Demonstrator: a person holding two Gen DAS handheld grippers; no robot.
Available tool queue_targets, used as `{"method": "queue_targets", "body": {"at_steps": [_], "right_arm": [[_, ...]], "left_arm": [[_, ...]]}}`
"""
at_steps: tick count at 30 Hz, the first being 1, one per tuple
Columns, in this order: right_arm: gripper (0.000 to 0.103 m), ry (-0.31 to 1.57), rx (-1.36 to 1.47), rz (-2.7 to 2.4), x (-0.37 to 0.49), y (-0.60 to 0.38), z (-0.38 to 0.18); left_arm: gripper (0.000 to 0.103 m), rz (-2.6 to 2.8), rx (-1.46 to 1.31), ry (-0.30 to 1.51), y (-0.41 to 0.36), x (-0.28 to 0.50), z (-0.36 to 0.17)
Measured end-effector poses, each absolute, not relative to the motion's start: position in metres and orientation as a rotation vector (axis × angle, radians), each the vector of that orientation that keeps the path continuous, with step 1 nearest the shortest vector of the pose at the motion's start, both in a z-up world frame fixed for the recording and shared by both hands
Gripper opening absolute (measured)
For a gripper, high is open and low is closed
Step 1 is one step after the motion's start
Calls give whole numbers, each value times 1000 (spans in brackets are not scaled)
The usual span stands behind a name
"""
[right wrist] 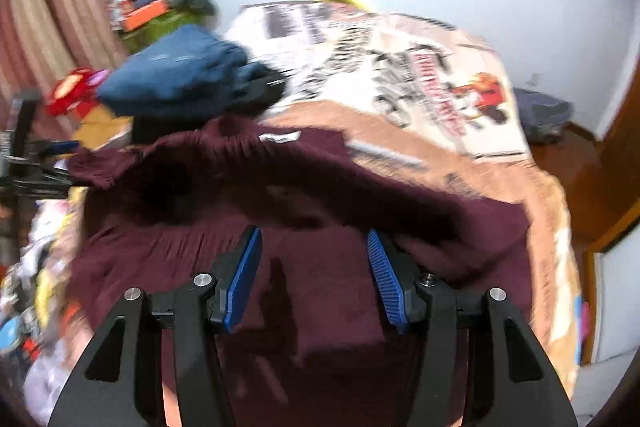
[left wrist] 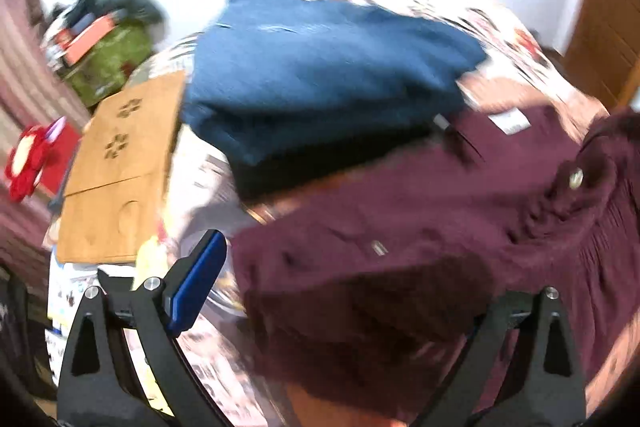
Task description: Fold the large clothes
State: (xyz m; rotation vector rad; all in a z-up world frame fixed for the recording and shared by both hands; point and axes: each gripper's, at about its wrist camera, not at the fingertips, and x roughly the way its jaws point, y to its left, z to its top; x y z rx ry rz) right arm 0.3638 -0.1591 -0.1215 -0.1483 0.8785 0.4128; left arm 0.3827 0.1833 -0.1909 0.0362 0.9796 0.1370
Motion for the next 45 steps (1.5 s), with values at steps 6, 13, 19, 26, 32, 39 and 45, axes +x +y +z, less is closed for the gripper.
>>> {"method": "queue_targets", "body": {"at_steps": [6,13,19,26,32,39,45], "right_arm": [[51,911,-152,324,382,-164,-130],[51,858,-178,379,355,-166,-106],[51,838,-185,421,343,-161,-94],[51,843,-208,447,332,-153,-97],[51,864,-206,455,329,-152,-103],[51,865,-251,446,322,-152,-109],[51,893,-225,407,339,-164,-119]], "left_arm": [[97,190,-110,997,208,402,-189],[97,137,-17,945,183,379,-165],[97,34,-12,979,167,365,-156],[97,-108,-75,1097,166,350,-175],[97,-92,-114,1006,173,326,-155],[97,70,-39,954,195,311,-157],[97,118,-71,1044,202,340,-199]]}}
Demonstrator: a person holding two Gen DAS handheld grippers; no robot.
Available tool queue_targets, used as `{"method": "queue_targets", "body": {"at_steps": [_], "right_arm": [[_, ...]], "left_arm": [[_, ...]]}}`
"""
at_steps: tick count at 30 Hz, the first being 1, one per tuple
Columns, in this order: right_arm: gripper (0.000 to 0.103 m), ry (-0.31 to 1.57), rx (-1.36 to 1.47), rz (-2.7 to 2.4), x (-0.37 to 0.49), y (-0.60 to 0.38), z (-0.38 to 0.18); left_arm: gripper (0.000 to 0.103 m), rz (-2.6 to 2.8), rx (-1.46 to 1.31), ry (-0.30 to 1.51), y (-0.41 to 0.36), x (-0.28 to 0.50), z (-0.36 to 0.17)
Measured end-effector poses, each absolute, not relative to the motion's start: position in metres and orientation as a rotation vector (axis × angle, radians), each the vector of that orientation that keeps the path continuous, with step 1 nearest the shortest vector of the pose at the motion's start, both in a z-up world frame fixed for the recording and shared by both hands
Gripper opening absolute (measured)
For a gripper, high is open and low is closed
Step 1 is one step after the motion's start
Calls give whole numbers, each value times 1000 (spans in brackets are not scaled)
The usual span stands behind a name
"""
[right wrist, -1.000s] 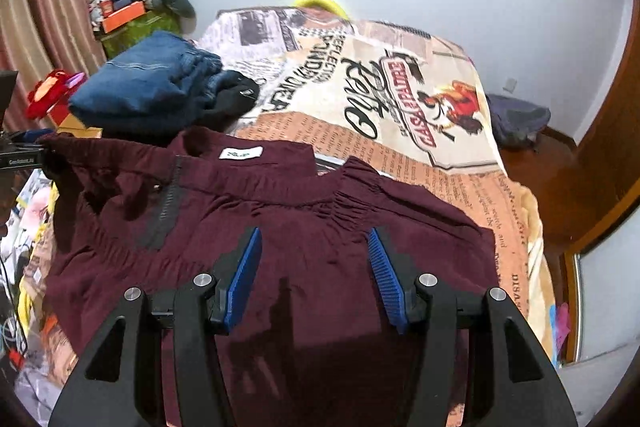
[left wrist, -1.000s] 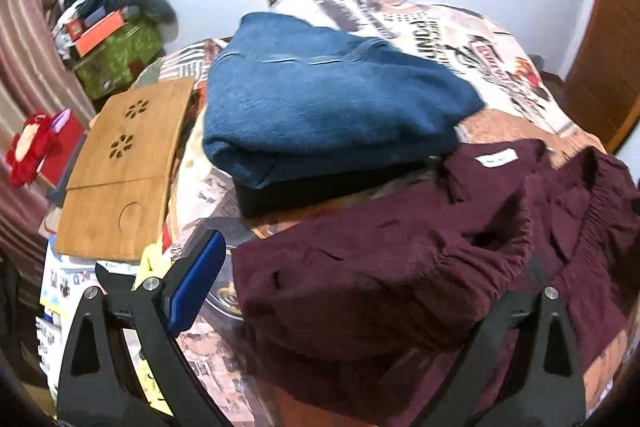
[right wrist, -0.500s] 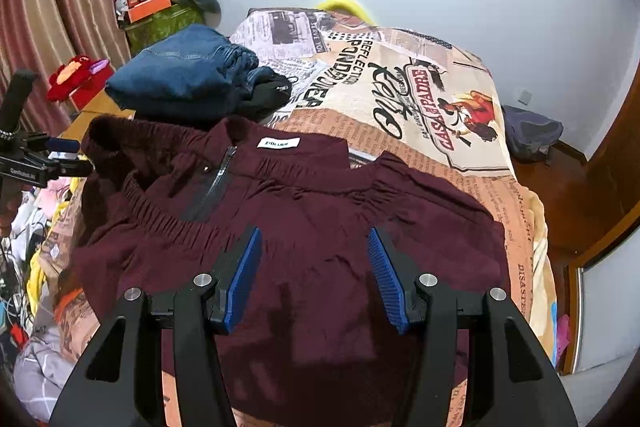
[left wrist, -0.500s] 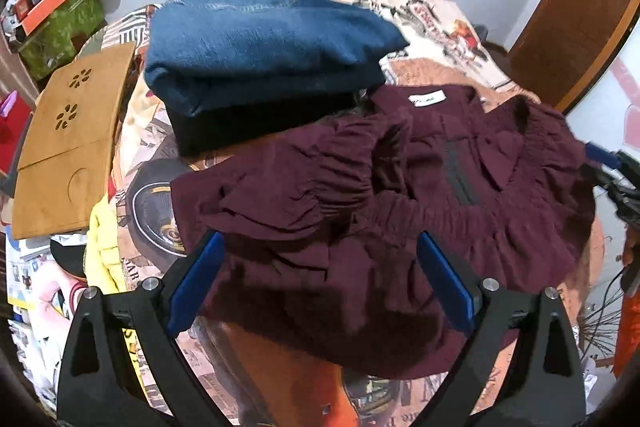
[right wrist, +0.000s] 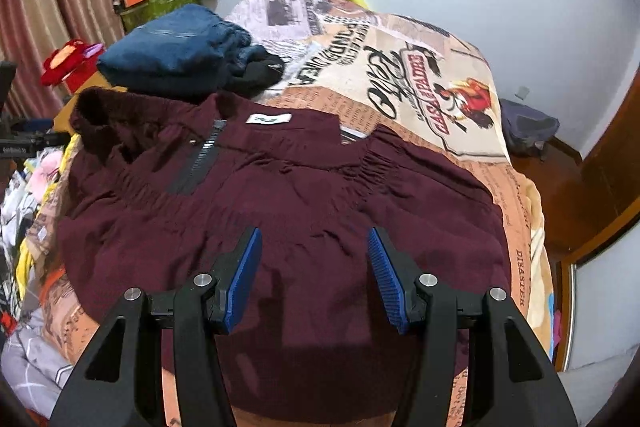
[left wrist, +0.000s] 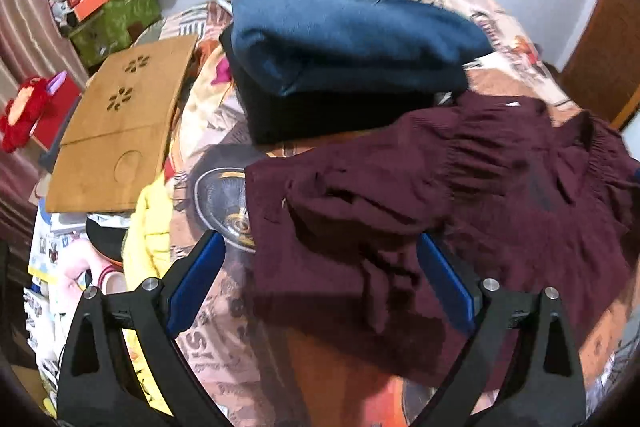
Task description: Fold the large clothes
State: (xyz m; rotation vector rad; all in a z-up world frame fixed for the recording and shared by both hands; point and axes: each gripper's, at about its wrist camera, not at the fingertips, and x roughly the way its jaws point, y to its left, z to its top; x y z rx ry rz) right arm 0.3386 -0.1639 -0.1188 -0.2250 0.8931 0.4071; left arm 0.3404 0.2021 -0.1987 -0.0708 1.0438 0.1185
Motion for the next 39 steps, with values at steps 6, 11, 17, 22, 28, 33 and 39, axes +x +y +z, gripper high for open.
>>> {"method": "queue_targets", "body": {"at_steps": [6,11,17,22,28,33,39], "right_arm": [[51,888,-170,306,371,-186,-120],[51,914,-252,142,397,-200,-150],[51,949,-317,124,401,-196,-170],[51,960,-270,168,398,-195,-153],[51,941,-150,277,369,-188,-124],[51,904,-145,366,347,-169,-103],[51,877,-185,439,324,-139,-94]], "left_arm": [[97,174,-122,1086,215,387,-224],[100,217,-216,1104,238,411,-250],[103,258,-59,1089,217,416,-270],[103,234,-52,1077,208,402,-250],[103,196,-127,978,206,356,-203],[103,178,-130,911,201,324,-171],[103,132,-169,892,203,292,-163]]}}
